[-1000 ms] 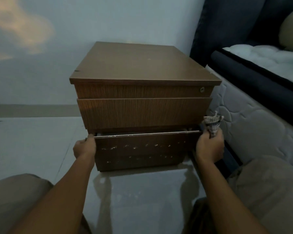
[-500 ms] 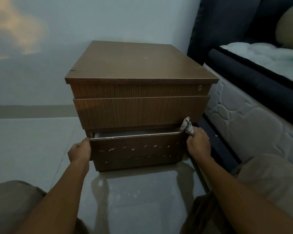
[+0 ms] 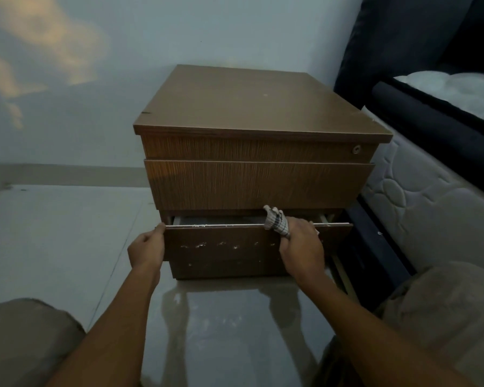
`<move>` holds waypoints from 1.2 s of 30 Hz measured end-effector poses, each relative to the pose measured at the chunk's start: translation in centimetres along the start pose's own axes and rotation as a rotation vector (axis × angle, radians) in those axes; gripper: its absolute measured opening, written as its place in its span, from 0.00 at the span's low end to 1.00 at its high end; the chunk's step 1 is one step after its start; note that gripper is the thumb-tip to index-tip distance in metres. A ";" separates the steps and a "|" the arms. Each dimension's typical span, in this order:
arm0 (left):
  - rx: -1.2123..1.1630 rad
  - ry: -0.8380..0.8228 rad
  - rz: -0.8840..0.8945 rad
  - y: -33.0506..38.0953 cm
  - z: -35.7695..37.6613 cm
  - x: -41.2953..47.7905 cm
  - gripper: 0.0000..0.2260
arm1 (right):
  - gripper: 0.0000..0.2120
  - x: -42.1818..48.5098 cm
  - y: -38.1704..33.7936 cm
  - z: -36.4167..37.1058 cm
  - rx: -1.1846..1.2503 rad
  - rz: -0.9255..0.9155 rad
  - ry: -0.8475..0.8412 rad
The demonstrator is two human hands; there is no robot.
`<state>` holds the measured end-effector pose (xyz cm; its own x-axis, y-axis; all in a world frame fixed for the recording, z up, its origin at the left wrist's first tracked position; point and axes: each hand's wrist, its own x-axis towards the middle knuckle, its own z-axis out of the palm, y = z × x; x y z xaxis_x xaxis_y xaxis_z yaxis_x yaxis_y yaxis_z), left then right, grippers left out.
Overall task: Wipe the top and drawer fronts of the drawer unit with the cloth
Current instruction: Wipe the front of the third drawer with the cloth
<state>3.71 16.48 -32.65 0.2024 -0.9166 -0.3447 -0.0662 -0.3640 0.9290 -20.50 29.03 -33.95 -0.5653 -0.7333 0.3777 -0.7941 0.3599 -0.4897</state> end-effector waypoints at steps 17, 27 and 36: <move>-0.156 -0.157 -0.132 -0.9 -2.3 1.6 0.15 | 0.17 -2.5 -15.4 9.6 0.198 -0.330 -0.220; -0.312 -0.120 -0.217 -1.5 -3.0 2.7 0.18 | 0.08 -1.4 -23.0 10.4 0.261 -0.309 -0.527; -0.293 -0.226 -0.194 -1.6 -3.3 2.5 0.25 | 0.14 1.0 -19.6 4.0 0.571 -0.252 -0.552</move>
<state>7.59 15.35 -34.52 -0.0377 -0.8609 -0.5074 0.2394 -0.5007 0.8318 -4.62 18.88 -27.13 -0.0773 -0.9837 0.1626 -0.5630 -0.0915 -0.8214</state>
